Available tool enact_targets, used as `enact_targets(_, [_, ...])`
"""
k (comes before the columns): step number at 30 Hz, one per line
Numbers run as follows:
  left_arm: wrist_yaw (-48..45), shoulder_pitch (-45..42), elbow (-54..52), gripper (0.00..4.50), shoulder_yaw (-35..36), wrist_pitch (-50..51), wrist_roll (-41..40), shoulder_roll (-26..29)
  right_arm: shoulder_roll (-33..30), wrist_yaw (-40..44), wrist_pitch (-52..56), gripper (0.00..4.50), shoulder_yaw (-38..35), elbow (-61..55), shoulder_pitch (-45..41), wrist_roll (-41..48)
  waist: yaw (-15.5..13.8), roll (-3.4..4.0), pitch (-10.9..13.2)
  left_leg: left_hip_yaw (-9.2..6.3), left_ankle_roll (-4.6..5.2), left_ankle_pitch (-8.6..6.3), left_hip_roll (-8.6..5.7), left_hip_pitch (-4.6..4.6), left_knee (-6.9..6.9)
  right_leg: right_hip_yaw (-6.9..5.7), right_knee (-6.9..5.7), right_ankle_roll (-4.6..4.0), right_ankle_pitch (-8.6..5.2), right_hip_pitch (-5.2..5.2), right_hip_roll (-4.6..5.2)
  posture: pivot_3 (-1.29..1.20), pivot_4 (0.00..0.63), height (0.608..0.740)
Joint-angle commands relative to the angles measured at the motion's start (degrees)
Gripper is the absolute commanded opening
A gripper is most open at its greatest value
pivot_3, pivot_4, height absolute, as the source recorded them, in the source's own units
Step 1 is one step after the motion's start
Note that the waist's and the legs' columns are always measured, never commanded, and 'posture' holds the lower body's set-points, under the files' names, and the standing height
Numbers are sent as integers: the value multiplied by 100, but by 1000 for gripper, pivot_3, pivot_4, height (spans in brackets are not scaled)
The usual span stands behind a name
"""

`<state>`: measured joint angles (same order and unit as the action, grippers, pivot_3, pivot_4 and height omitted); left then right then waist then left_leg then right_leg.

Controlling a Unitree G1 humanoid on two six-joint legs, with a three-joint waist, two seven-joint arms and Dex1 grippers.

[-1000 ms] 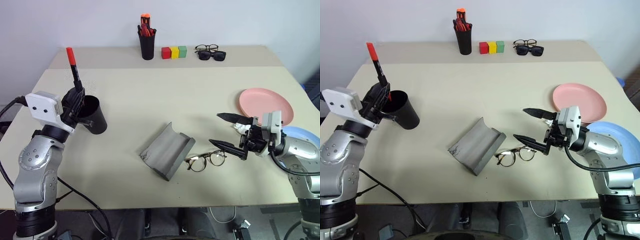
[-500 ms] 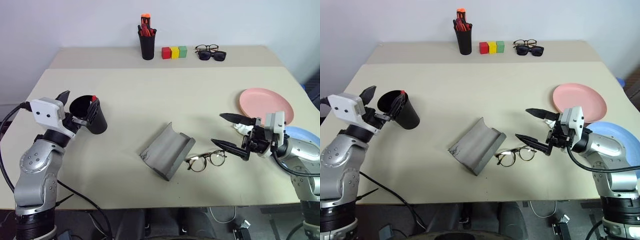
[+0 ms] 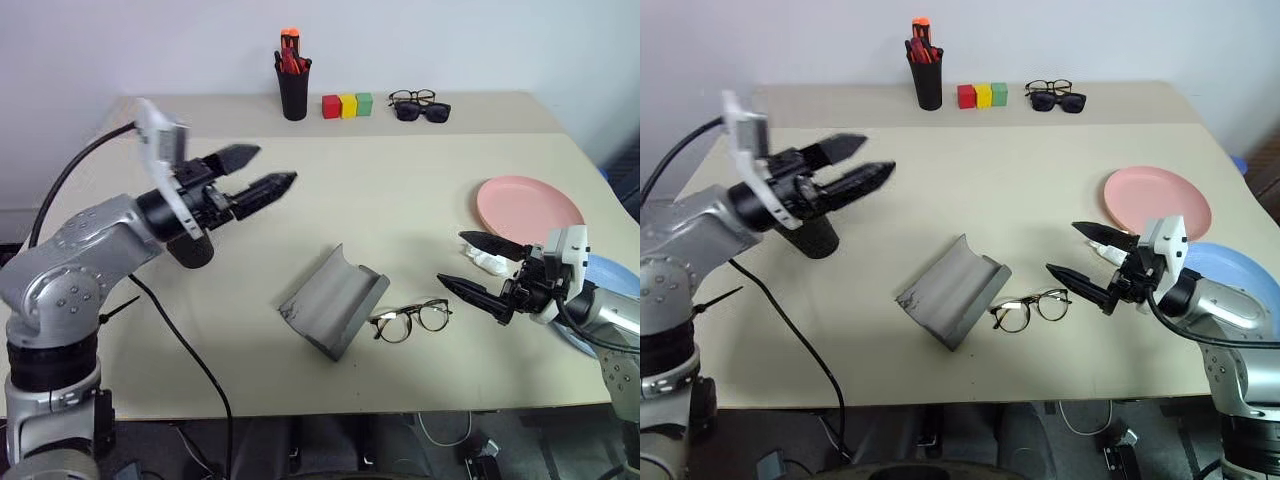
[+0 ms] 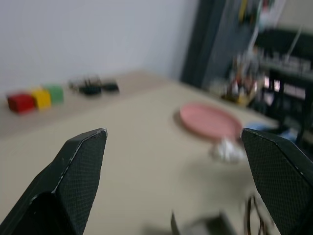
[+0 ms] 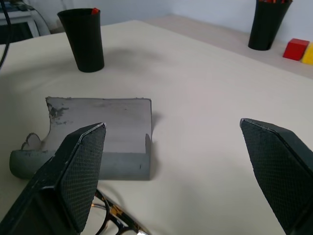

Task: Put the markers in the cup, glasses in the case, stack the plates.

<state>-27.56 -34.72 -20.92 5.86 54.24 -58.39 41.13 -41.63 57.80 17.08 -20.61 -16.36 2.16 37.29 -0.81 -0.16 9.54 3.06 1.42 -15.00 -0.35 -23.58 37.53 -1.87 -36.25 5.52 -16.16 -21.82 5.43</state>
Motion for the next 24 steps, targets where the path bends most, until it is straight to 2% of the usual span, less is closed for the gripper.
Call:
enact_targets(1, [-677,-759,366,4486,-869,1112,-54,276,-7,-162,-67,4500,-332,-347,169,64,1,-5,3,-6,1,0,0,-1,8,-2,-1,1,-1,4,-9,0,150,740])
enact_targets(5, [-1267,-1859,1128,4486,-1864,2455,-40,47,34,-308,-46,4500,-426,-549,485,50,-1,-11,7,-9,12,-7,1,-1,26,-1,-1,7,-4,13,-17,0,150,740])
enact_targets(13, [-1824,-2955,2323,4486,-2964,3682,384,-885,192,-622,-135,4500,-335,-793,734,-125,18,-13,13,-9,15,-9,3,-1,38,5,-11,19,-11,13,-18,0,150,740])
enact_targets(24, [-1747,-3764,3803,4486,-3984,3826,667,-1848,196,-850,-130,4500,-372,-965,813,-137,7,-22,20,-14,21,-13,2,-5,44,6,-13,25,-15,13,5,0,150,740])
